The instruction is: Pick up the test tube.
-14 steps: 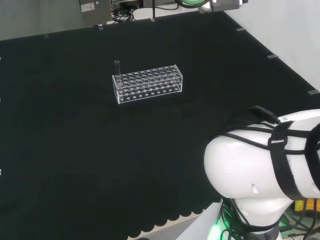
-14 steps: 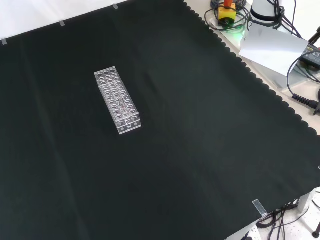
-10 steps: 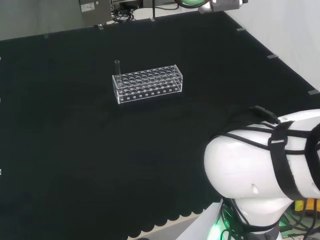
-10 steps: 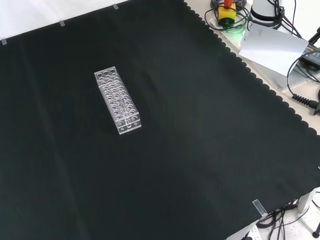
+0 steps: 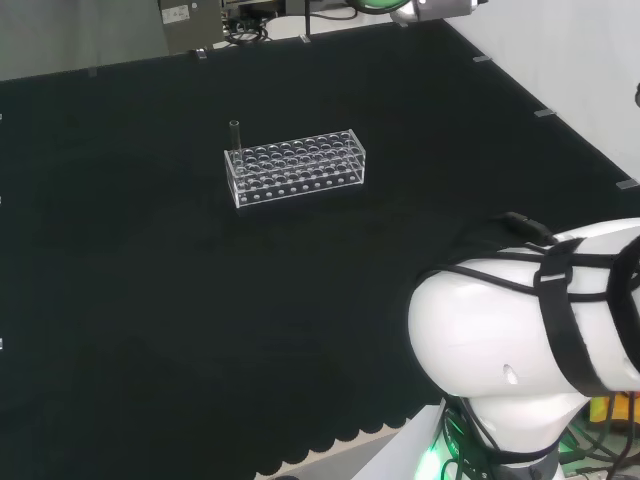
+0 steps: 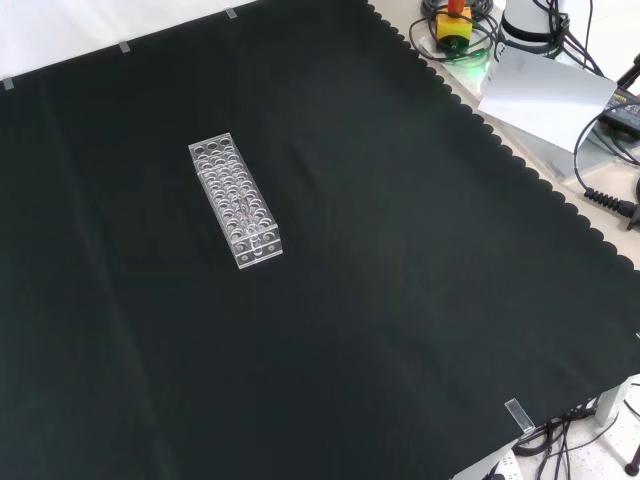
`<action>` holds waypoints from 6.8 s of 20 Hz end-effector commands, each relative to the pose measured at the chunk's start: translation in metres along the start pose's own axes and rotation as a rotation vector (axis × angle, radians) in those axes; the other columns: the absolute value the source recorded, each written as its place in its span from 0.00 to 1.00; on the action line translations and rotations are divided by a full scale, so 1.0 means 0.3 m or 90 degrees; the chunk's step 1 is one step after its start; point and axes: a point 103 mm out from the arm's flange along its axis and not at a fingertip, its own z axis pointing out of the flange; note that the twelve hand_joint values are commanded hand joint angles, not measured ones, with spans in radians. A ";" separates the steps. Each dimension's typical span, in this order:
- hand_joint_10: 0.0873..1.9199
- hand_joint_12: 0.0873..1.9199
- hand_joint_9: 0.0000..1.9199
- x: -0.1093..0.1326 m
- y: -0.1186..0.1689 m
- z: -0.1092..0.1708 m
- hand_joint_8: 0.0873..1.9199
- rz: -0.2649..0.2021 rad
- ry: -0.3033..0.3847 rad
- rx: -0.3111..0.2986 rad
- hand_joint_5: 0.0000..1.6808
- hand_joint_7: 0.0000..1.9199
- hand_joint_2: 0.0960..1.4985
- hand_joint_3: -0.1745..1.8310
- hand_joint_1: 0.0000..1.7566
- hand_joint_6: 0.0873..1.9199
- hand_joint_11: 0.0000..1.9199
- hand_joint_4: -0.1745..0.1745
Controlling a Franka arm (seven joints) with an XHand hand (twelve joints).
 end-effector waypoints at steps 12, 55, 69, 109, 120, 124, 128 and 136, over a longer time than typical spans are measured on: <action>0.50 0.85 0.03 0.096 0.400 0.111 0.41 -0.058 -0.006 0.044 0.09 0.04 0.52 0.23 0.35 0.00 0.01 0.36; 0.41 0.79 0.28 0.272 0.844 0.799 0.42 -0.109 -0.103 0.228 0.29 0.29 0.50 0.28 0.40 0.00 0.14 0.28; 0.40 0.79 0.32 0.285 0.854 0.938 0.43 -0.111 -0.106 0.273 0.32 0.40 0.49 0.29 0.41 0.01 0.13 0.29; 0.25 0.62 0.76 0.409 0.893 1.015 0.18 -0.103 -0.064 0.177 0.71 0.84 0.50 0.28 0.64 0.29 0.47 0.44; 0.18 0.43 0.85 0.472 0.898 0.992 0.18 -0.107 -0.085 0.148 0.83 0.77 0.33 0.46 0.76 0.19 0.66 0.00; 0.18 0.42 0.85 0.471 0.895 0.981 0.25 -0.110 -0.079 0.148 0.81 0.74 0.36 0.44 0.76 0.18 0.66 0.00; 0.19 0.43 0.85 0.463 0.894 0.960 0.24 -0.102 -0.069 0.148 0.82 0.75 0.36 0.43 0.76 0.15 0.65 0.00; 0.20 0.42 0.85 0.445 0.907 0.883 0.22 -0.096 -0.053 0.134 0.83 0.75 0.33 0.46 0.76 0.17 0.66 0.00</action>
